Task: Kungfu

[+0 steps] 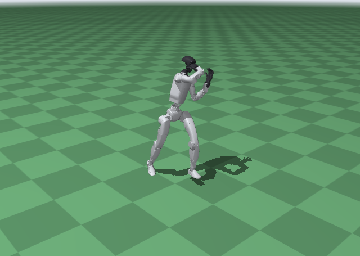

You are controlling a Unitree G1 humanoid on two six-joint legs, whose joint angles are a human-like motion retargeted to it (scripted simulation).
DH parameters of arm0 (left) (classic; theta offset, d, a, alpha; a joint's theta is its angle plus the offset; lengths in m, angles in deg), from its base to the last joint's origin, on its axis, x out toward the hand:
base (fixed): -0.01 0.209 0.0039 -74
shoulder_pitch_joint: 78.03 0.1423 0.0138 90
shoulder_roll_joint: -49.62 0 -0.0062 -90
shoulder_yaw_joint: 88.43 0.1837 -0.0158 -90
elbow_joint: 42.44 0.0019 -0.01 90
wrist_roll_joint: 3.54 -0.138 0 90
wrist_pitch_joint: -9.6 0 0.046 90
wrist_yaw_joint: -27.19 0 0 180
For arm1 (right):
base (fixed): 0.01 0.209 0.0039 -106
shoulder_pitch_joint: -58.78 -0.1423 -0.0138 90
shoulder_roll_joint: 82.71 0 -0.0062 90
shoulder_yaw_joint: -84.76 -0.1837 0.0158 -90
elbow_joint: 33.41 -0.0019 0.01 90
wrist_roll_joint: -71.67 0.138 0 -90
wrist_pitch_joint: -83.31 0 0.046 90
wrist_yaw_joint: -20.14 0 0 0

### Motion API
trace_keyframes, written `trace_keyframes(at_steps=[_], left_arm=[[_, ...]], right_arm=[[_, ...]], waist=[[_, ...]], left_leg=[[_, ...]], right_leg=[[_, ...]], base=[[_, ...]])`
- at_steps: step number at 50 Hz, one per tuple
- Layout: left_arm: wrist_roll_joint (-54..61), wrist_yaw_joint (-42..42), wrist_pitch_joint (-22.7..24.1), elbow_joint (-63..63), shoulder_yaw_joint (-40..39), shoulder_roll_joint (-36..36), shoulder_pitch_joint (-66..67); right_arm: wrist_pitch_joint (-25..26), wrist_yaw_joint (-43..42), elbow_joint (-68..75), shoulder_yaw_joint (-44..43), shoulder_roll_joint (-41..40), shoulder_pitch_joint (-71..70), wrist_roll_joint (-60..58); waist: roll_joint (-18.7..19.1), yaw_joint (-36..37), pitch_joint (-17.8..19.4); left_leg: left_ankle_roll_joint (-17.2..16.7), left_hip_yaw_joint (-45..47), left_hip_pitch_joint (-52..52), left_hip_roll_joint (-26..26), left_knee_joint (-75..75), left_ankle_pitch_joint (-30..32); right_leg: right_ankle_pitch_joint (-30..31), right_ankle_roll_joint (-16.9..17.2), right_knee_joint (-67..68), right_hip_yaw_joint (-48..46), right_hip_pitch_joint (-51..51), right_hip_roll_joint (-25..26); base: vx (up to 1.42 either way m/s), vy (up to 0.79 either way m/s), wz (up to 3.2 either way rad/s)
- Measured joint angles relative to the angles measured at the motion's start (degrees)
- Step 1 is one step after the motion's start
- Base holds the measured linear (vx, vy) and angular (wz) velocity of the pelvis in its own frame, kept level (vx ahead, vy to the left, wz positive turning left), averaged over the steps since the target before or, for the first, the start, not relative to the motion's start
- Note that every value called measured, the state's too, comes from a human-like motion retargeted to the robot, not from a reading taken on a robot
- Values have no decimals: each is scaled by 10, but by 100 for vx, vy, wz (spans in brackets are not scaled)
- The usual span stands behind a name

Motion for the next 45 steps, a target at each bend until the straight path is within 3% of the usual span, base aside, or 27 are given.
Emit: trace_keyframes(at_steps=[5, 8, 12, 16, 21, 24, 27, 30, 32, 35, 38, 40, 42, 45], left_arm=[[-7, -7, -10, 0, 8, 17, 11], [-10, -22, -20, 3, 7, 15, 28], [-11, -42, -37, -1, 2, 4, 33], [2, -68, -51, 10, -17, 7, 33], [-1, -90, -40, 67, -88, 34, 63], [-88, -102, -22, 141, -167, 81, 105], [-242, -110, -23, 215, -238, 140, 157], [-357, -64, -43, 258, -272, 178, 198], [-390, -6, -46, 265, -271, 196, 213], [-442, 39, -40, 263, -229, 200, 209], [-513, 43, -24, 282, -144, 187, 166], [-538, 67, -21, 308, -77, 163, 129], [-532, 118, -28, 334, -5, 123, 94], [-514, 181, -51, 356, 101, 52, 53]], right_arm=[[-40, -86, 27, -32, -30, 33, -45], [-37, -123, 39, -27, -43, 52, -72], [-18, -154, 54, -42, -72, 79, -124], [20, -209, 71, -79, -115, 116, -238], [79, -339, 79, -102, -151, 192, -370], [96, -399, 90, -118, -144, 252, -411], [104, -420, 118, -146, -106, 319, -443], [125, -393, 163, -169, -58, 390, -438], [139, -342, 195, -197, -24, 446, -414], [154, -248, 237, -278, 27, 555, -370], [180, -191, 284, -383, 91, 675, -383], [206, -181, 330, -458, 125, 754, -427], [228, -191, 407, -526, 155, 816, -521], [292, -247, 594, -595, 204, 852, -709]], waist=[[29, -21, -11], [34, -31, -10], [37, -35, -1], [59, -66, -5], [91, -126, -24], [109, -165, -38], [127, -213, -54], [137, -266, -71], [136, -305, -82], [130, -347, -94], [119, -365, -93], [120, -387, -89], [111, -382, -89], [94, -347, -94]], left_leg=[[-13, -10, -15, 28, -1, 17], [-3, 20, 4, 21, -27, 31], [19, 76, 46, 26, -70, 49], [22, 112, 92, 62, -112, 63], [7, 171, 159, 126, -186, 83], [-11, 223, 204, 163, -240, 93], [-29, 271, 246, 188, -293, 94], [-48, 304, 281, 210, -332, 86], [-47, 302, 290, 220, -344, 67], [-41, 248, 290, 229, -349, 33], [-51, 84, 279, 184, -330, 29], [-94, -2, 276, 149, -302, 43], [-114, -4, 271, 112, -254, 49], [-112, 99, 262, 85, -199, 39]], right_leg=[[-61, 0, 6, -4, -12, 29], [-85, 0, -2, 5, -4, -2], [-104, 0, 2, -11, 2, -63], [-100, -6, 18, 21, -16, -72], [-79, -10, 52, 31, -65, -79], [-81, -14, 87, 2, -106, -90], [-113, -48, 121, -26, -144, -90], [-167, -89, 107, -27, -152, -80], [-186, -89, 92, 27, -158, -54], [-182, -106, 87, 50, -181, -25], [-165, -125, 53, 72, -174, -6], [-150, -141, 33, 87, -170, 16], [-136, -151, 18, 86, -169, 18], [-120, -163, 5, 119, -178, 25]], base=[[-32, -7, -19], [-28, 15, -26], [-30, 12, -84], [-39, -2, -119], [-47, -11, -149], [-49, -14, -171], [-48, -20, -143], [-39, -34, -129], [-41, -66, -91], [-39, -71, -98], [-39, -49, -122], [-26, -38, -81], [-19, -45, -135], [-10, -23, -176]])
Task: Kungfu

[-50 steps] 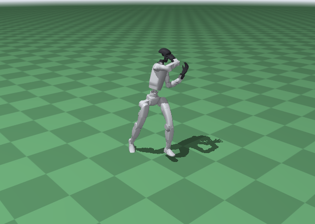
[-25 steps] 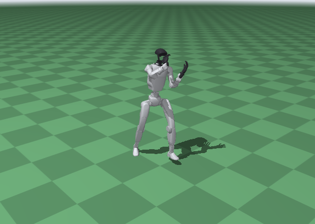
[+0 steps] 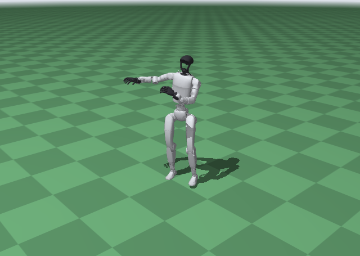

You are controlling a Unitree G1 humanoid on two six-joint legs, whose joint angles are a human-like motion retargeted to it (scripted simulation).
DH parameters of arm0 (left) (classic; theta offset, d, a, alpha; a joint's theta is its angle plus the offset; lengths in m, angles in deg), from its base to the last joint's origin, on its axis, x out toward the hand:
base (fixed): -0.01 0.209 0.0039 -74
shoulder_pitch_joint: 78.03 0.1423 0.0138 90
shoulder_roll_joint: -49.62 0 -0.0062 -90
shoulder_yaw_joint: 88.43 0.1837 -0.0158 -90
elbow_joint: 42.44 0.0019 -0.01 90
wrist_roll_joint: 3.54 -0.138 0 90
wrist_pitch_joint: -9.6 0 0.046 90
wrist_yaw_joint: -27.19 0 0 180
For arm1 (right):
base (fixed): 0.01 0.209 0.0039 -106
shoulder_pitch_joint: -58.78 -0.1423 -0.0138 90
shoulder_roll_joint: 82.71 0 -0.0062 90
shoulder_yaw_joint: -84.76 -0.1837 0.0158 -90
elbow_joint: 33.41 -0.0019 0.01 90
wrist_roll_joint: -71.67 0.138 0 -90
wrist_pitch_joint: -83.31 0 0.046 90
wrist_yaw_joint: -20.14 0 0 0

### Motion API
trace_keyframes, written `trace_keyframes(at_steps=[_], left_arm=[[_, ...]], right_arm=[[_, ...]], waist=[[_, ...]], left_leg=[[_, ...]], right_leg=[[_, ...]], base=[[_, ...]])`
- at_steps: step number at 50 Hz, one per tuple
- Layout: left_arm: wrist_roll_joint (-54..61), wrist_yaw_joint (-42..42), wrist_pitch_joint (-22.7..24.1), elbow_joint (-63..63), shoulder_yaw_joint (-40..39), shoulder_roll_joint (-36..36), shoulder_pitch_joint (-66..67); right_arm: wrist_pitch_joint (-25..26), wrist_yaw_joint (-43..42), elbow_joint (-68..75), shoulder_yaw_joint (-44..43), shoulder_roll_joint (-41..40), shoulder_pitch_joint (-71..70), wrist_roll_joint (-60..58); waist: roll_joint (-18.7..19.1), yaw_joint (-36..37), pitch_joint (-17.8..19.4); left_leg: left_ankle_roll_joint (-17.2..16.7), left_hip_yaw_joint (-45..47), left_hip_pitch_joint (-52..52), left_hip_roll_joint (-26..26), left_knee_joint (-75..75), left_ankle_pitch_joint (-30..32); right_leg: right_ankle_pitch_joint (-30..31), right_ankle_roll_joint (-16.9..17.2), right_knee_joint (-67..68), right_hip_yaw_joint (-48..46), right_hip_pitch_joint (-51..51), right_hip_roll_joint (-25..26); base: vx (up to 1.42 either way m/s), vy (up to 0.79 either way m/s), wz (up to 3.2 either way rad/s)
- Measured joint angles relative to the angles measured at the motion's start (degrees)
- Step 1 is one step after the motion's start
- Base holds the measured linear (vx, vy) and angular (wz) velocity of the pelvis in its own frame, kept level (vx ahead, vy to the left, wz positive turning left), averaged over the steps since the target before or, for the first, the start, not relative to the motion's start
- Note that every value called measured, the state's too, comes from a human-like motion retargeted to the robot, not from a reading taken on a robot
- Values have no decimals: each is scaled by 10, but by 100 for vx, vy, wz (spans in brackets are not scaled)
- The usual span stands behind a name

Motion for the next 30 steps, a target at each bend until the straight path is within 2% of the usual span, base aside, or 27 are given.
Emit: trace_keyframes(at_steps=[2, 5, 7, 8, 10, 12, 13, 15, 17, 20, 22, 23, 25, 26, 27, 28, 29, 30], left_arm=[[-6, 17, -17, -4, 57, -31, -16], [-30, 29, -48, -24, 106, -59, -36], [-51, 31, -52, -37, 111, -67, -40], [-59, 30, -50, -42, 110, -66, -41], [-64, 24, -35, -46, 115, -60, -34], [-50, 24, -9, -45, 113, -48, -27], [-40, 25, 4, -43, 106, -41, -28], [-14, 28, 21, -36, 91, -24, -42], [9, 44, 22, -29, 70, -12, -67], [8, 72, 17, -13, 42, -13, -77], [9, 79, 13, 3, 42, -21, -66], [15, 78, 13, 11, 50, -27, -57], [31, 74, 19, 25, 64, -31, -45], [33, 72, 25, 32, 72, -35, -37], [31, 71, 31, 40, 79, -39, -28], [25, 70, 38, 48, 87, -43, -18], [16, 68, 42, 56, 94, -49, -6], [6, 65, 44, 64, 102, -55, 6]], right_arm=[[101, -32, 160, -9, 32, -25, -97], [278, -6, 406, -31, 57, -115, -176], [304, 51, 490, -51, 64, -138, -112], [298, 101, 494, -59, 64, -129, -53], [270, 198, 495, -66, 59, -92, 81], [245, 258, 495, -57, 37, -62, 173], [229, 278, 495, -46, 21, -56, 198], [175, 311, 495, 1, -2, -58, 229], [142, 325, 476, 46, -21, -64, 212], [142, 312, 440, 95, -52, -67, 144], [136, 310, 423, 114, -73, -58, 101], [126, 309, 420, 122, -81, -50, 87], [107, 308, 424, 136, -96, -40, 74], [109, 311, 431, 143, -100, -33, 76], [114, 316, 438, 149, -104, -26, 79], [126, 322, 445, 151, -109, -16, 83], [140, 327, 453, 152, -112, -8, 90], [154, 331, 461, 153, -115, 0, 99]], waist=[[2, 3, 0], [12, 8, 6], [0, 22, 12], [-14, 38, 14], [-46, 59, 11], [-74, 82, 9], [-84, 85, 10], [-99, 71, 10], [-91, 64, 5], [-78, 90, 18], [-57, 93, 18], [-29, 65, 18], [41, 3, 29], [70, -6, 43], [98, -14, 56], [126, -20, 69], [141, -36, 81], [150, -58, 94]], left_leg=[[7, 35, -6, -24, 11, -17], [33, 5, -21, -83, -2, -21], [75, -7, -30, -109, -23, -6], [116, -18, -39, -120, -29, 29], [168, -8, -43, -116, -40, 66], [155, -9, -28, -97, -50, 32], [147, 5, -20, -80, -63, 29], [130, 18, -26, -46, -71, 21], [121, 11, -65, 4, -50, 6], [105, 9, -118, 91, -3, -10], [121, 15, -118, 109, -9, -13], [140, -8, -121, 92, -13, -17], [162, -84, -152, 72, -11, -11], [171, -111, -163, 70, -7, -4], [179, -137, -171, 69, -5, 3], [185, -163, -177, 71, -6, 9], [198, -178, -175, 49, -4, 10], [214, -189, -169, 16, 1, 8]], right_leg=[[10, -11, -15, 10, -1, 12], [6, -23, -38, 5, 2, 31], [-18, -22, -42, 8, 1, 31], [-28, -20, -38, 24, -5, 31], [-42, -11, -23, 50, -21, 35], [-57, 28, 3, 54, -43, 44], [-62, 63, 23, 41, -59, 44], [-59, 163, 82, -43, -111, 32], [-10, 163, 180, -160, -179, 22], [-11, 163, 426, -160, -331, 79], [3, 163, 573, -150, -402, 11], [10, 163, 629, -141, -424, -55], [52, 107, 680, -137, -459, -169], [102, 53, 650, -111, -464, -217], [143, -8, 603, -87, -464, -266], [165, -84, 524, -66, -454, -317], [194, -120, 425, -21, -434, -372], [226, -137, 315, 36, -410, -430]], base=[[-5, -23, -126], [-8, -16, -120], [4, -22, -170], [5, -27, -197], [10, -31, -180], [11, -26, -175], [-9, -25, -148], [-25, -24, -106], [-26, -38, -123], [-24, -51, -160], [-4, 28, -48], [-4, 49, 139], [-3, 25, 226], [4, 4, 182], [8, 5, 136], [8, 14, 165], [9, 25, 216], [2, 25, 214]])
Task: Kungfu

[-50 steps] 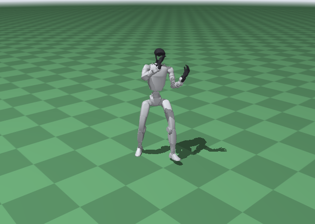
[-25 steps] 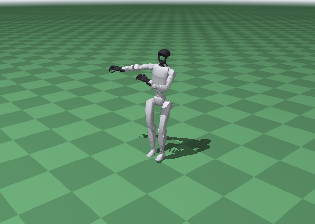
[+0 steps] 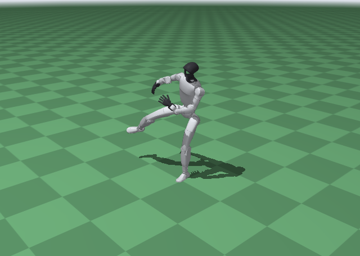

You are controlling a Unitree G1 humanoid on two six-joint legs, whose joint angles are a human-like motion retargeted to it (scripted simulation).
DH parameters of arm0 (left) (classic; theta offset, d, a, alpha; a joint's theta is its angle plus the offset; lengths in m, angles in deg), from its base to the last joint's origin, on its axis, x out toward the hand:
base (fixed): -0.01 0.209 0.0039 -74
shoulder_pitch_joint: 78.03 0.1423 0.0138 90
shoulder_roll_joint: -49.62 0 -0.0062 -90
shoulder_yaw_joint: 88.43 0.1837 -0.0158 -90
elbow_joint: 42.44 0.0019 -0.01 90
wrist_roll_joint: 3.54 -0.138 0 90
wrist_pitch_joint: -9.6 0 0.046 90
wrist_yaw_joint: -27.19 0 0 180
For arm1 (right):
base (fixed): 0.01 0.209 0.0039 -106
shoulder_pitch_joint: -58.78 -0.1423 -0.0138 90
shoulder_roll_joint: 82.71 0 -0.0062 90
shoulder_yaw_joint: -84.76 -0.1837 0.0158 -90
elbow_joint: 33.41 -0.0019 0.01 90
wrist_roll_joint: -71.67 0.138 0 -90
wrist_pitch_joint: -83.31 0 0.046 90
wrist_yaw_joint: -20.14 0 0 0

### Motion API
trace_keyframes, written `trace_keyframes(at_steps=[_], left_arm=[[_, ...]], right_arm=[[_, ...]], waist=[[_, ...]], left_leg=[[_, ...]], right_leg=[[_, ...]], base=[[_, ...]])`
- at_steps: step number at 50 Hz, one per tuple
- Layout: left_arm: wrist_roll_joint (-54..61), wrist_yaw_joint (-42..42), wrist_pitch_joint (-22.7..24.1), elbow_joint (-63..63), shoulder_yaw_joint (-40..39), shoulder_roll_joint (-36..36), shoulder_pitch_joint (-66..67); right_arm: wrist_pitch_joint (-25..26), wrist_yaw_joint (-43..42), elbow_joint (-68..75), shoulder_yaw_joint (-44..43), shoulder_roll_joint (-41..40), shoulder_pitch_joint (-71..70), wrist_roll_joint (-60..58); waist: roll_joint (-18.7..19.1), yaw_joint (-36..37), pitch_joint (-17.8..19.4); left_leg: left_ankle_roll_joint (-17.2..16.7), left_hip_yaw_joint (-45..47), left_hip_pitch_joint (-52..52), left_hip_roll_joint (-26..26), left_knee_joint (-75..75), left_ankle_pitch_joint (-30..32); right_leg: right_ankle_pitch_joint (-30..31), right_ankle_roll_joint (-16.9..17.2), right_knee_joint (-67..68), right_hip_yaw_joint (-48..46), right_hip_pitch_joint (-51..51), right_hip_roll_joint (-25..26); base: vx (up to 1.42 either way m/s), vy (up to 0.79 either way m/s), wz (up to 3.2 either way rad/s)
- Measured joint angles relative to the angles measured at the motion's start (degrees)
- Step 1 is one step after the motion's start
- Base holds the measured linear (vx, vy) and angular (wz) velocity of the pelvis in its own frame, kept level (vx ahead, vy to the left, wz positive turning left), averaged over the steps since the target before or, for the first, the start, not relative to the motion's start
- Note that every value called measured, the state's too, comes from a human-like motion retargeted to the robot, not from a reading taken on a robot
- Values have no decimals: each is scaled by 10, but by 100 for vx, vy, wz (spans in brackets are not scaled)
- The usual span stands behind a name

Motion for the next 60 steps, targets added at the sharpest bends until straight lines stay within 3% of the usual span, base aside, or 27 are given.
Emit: trace_keyframes(at_steps=[2, 3, 5, 8, 10, 12, 16, 20, 23, 27, 30, 37, 42, 43, 46, 48, 53, 57, 60], left_arm=[[-19, -11, -5, 10, 6, 8, 24], [-22, -15, -9, 11, 5, 23, 33], [-22, -20, -9, 8, -16, 49, 52], [-25, -31, -3, 31, -49, 36, 98], [-15, -25, -8, 65, -72, 47, 116], [-3, 11, -25, 86, -111, 57, 135], [-4, 19, -34, 103, -178, 63, 188], [3, -16, -24, 123, -232, 85, 233], [4, -11, -22, 139, -264, 115, 256], [3, -8, -15, 163, -283, 139, 282], [26, -19, -15, 184, -270, 127, 276], [59, -35, -5, 197, -208, 94, 203], [61, -38, 23, 209, -153, 63, 113], [61, -37, 30, 213, -142, 55, 94], [47, -29, 50, 225, -104, 25, 39], [16, -25, 60, 238, -78, -6, 0], [-89, -51, 61, 314, -55, -61, -106], [-160, -48, 29, 387, -44, -84, -164], [-204, -50, 17, 401, -50, -79, -191]], right_arm=[[10, -5, 9, 4, -23, 3, 19], [8, -11, 12, 8, -41, 2, 26], [9, -16, 13, 25, -72, -5, 35], [27, -19, 15, 25, -106, 6, 31], [28, -47, 7, 29, -150, 22, 35], [25, -82, 6, 17, -190, 39, 33], [26, -89, 16, -7, -239, 77, 23], [29, -88, 19, -5, -269, 104, 27], [27, -100, 21, -16, -281, 120, 27], [25, -100, 16, -37, -280, 139, 41], [30, -106, 7, -48, -264, 119, 68], [30, -86, -21, -30, -217, -23, 94], [21, -103, -46, -7, -240, -114, 91], [21, -105, -52, -2, -249, -127, 91], [28, -106, -78, 5, -272, -152, 94], [47, -106, -99, 5, -281, -172, 104], [48, -92, -149, 56, -291, -266, 127], [6, -35, -191, 90, -297, -306, 148], [-19, 4, -218, 115, -301, -331, 166]], waist=[[19, -24, 13], [52, -22, 22], [79, -8, 39], [39, -28, 37], [43, -47, 37], [42, -34, 30], [-15, -11, -2], [-84, -7, -25], [-132, 1, -49], [-175, 32, -99], [-170, 30, -102], [-95, -14, -47], [-53, -27, -7], [-52, -28, -4], [-70, -22, -2], [-76, 5, -18], [-45, 0, 23], [10, -15, 32], [24, -13, 44]], left_leg=[[18, -17, 4, -4, -32, 9], [13, -44, -8, 35, -52, 18], [13, -51, -25, 87, -57, 17], [60, -14, -15, 17, -15, -23], [39, -43, -38, 41, -15, -18], [20, -45, -57, 86, -13, -16], [6, 19, -29, 90, -8, -38], [-16, 93, 32, 70, -27, -50], [-34, 153, 74, 44, -36, -59], [-51, 238, 104, 13, -45, -66], [-65, 276, 132, -3, -58, -64], [-95, 339, 210, -1, -75, -66], [-135, 346, 244, 26, -68, -73], [-145, 346, 248, 27, -61, -74], [-173, 339, 243, 9, -21, -86], [-183, 336, 216, -3, -7, -85], [-207, 308, 216, -16, -35, -75], [-221, 266, 219, -3, -78, -65], [-223, 248, 232, -8, -111, -58]], right_leg=[[31, 0, -174, 40, 54, -35], [38, 0, -227, 32, 79, 1], [36, 23, -249, 16, 57, 48], [-33, 0, -78, 15, -47, -60], [-45, 0, 51, -21, -72, -4], [-29, 40, 112, -65, -71, 107], [-58, 115, 191, -133, -51, 206], [-105, 245, 160, -179, 13, 314], [-134, 287, 108, -186, 58, 357], [-146, 283, 45, -162, 81, 360], [-140, 268, -11, -140, 94, 347], [-76, 145, -169, -111, 106, 270], [-121, 62, -280, -167, 119, 225], [-115, 72, -293, -179, 123, 218], [-57, 142, -289, -195, 118, 186], [-68, 161, -220, -124, 29, 184], [-124, 150, -120, -95, -69, 190], [-144, 137, -88, -95, -113, 215], [-151, 130, -73, -87, -141, 232]], base=[[-15, 12, 74], [-26, -4, -94], [-16, -15, -138], [10, -12, 46], [-3, -41, -17], [0, -43, -120], [15, -29, -56], [16, -25, -12], [22, -26, -23], [28, -30, -69], [0, -12, -49], [-11, -8, -63], [-1, -61, -53], [10, -64, -25], [14, -80, 9], [-1, -87, -4], [-19, -38, -24], [-1, -24, -8], [-3, -8, -58]])
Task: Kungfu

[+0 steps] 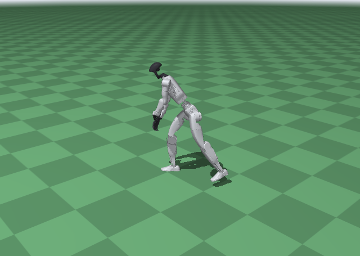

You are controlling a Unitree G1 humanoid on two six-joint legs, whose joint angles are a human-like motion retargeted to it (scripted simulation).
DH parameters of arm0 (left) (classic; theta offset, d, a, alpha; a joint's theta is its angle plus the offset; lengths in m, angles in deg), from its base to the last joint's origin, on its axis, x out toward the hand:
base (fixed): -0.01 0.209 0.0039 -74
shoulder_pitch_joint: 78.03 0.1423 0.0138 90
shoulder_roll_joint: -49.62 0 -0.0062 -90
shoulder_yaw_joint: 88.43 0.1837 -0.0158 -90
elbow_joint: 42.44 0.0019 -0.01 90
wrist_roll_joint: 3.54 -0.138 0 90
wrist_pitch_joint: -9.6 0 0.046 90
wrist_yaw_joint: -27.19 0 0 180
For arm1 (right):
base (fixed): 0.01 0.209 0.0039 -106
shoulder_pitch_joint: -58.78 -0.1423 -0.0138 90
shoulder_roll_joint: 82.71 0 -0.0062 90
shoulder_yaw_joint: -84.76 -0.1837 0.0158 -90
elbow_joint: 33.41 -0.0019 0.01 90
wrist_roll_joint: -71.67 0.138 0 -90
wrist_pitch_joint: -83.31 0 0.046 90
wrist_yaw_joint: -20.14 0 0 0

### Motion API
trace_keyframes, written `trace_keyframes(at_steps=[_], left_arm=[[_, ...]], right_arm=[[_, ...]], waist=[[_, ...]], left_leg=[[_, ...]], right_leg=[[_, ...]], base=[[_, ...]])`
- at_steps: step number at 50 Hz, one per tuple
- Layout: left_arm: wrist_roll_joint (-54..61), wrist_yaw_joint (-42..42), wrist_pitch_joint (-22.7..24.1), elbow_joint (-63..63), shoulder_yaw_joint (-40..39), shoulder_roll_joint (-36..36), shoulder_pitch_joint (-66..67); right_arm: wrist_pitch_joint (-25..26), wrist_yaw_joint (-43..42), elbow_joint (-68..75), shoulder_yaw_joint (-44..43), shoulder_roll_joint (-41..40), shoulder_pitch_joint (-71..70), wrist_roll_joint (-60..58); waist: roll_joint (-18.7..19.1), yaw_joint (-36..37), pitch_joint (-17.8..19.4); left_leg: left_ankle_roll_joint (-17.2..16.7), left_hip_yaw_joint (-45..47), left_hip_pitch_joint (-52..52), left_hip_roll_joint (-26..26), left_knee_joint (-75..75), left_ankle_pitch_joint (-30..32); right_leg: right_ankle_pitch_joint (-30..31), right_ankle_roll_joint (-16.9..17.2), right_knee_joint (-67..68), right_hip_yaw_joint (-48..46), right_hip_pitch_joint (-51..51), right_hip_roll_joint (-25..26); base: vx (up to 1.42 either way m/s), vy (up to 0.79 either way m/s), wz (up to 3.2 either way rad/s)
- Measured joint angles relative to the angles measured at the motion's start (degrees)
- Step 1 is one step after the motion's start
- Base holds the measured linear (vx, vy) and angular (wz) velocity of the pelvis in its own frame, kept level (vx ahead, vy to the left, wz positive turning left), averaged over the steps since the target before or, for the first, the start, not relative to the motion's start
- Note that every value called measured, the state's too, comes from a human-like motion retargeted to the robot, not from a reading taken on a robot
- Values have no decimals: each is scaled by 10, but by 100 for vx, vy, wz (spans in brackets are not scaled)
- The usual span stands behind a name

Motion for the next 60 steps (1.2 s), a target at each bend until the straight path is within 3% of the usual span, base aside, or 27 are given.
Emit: trace_keyframes(at_steps=[5, 8, 15, 20, 27, 32, 35, 41, 48, 52, 56, 57, 58, 60], left_arm=[[-40, -50, 15, -13, -12, 24, 1], [-11, -36, 15, -24, 1, 36, 12], [-51, 41, -54, -205, 36, 123, 80], [-62, 80, -120, -395, 74, 226, 156], [1, 67, -168, -527, 90, 300, 241], [-14, 50, -177, -531, 75, 291, 279], [-4, 52, -176, -512, 55, 266, 297], [64, 94, -206, -465, 20, 200, 303], [187, 29, -207, -464, 3, 142, 284], [289, 10, -189, -468, -16, 130, 266], [458, 48, -193, -453, -57, 126, 235], [509, 64, -206, -444, -68, 124, 223], [562, 82, -224, -433, -80, 122, 208], [663, 112, -268, -410, -105, 116, 177]], right_arm=[[-20, 8, -28, -6, -37, -1, 7], [-8, 9, -34, -24, -69, 5, 59], [26, 119, -129, 26, -152, 41, 312], [6, 168, -285, 128, -194, 97, 378], [-63, 210, -406, 207, -212, 159, 431], [-73, 183, -389, 204, -198, 163, 435], [-60, 190, -377, 195, -182, 153, 436], [-45, 216, -334, 167, -157, 137, 423], [-68, 195, -296, 118, -147, 154, 422], [-90, 179, -304, 98, -130, 170, 458], [-91, 177, -324, 77, -104, 182, 497], [-87, 179, -334, 69, -96, 185, 510], [-83, 181, -349, 62, -86, 186, 527], [-72, 178, -383, 48, -65, 190, 562]], waist=[[22, 12, 18], [35, 8, 28], [59, 13, 34], [66, 30, 29], [75, 59, 18], [75, 68, 14], [71, 65, 15], [86, 55, 6], [101, 27, -2], [93, -1, -23], [71, -23, -39], [62, -27, -40], [46, -30, -41], [15, -27, -45]], left_leg=[[-3, -62, 8, -1, -20, 1], [-12, -77, 7, 4, -28, -1], [-13, -50, 13, 7, -43, -24], [-13, -46, 22, -2, -51, -37], [1, -58, 32, -13, -50, -53], [21, -47, 53, -23, -71, -76], [29, -27, 62, -28, -81, -83], [23, 20, 63, -14, -78, -66], [-13, 40, 110, -5, -88, 30], [-13, 44, 130, -24, -85, 136], [-13, 49, 151, -4, -38, 269], [-2, 51, 150, 7, -6, 299], [29, 57, 143, 9, 38, 325], [77, 8, 108, -22, 133, 361]], right_leg=[[3, -7, 3, 11, -22, 35], [0, -6, 6, 8, -23, 36], [10, 0, -2, 11, -14, 26], [31, 9, -24, 12, 6, 12], [61, 17, -68, -2, 56, -14], [86, 28, -107, -43, 86, -39], [95, 51, -127, -87, 94, -56], [29, 0, -101, -170, 86, -68], [42, -24, -45, -158, 70, -38], [-3, -34, 1, -108, 44, -24], [-70, -43, 24, -42, 63, 54], [-82, -45, 22, -26, 77, 76], [-90, -45, 16, -1, 93, 92], [-102, -44, 2, 51, 126, 133]], base=[[-1, -2, -58], [-2, 2, 7], [-2, 16, 10], [2, 26, 2], [1, 26, 12], [-1, 21, -9], [0, 17, -54], [4, 1, -75], [21, -31, -59], [31, -42, -38], [39, -70, -98], [42, -73, -150], [43, -62, -169], [44, -49, -213]])
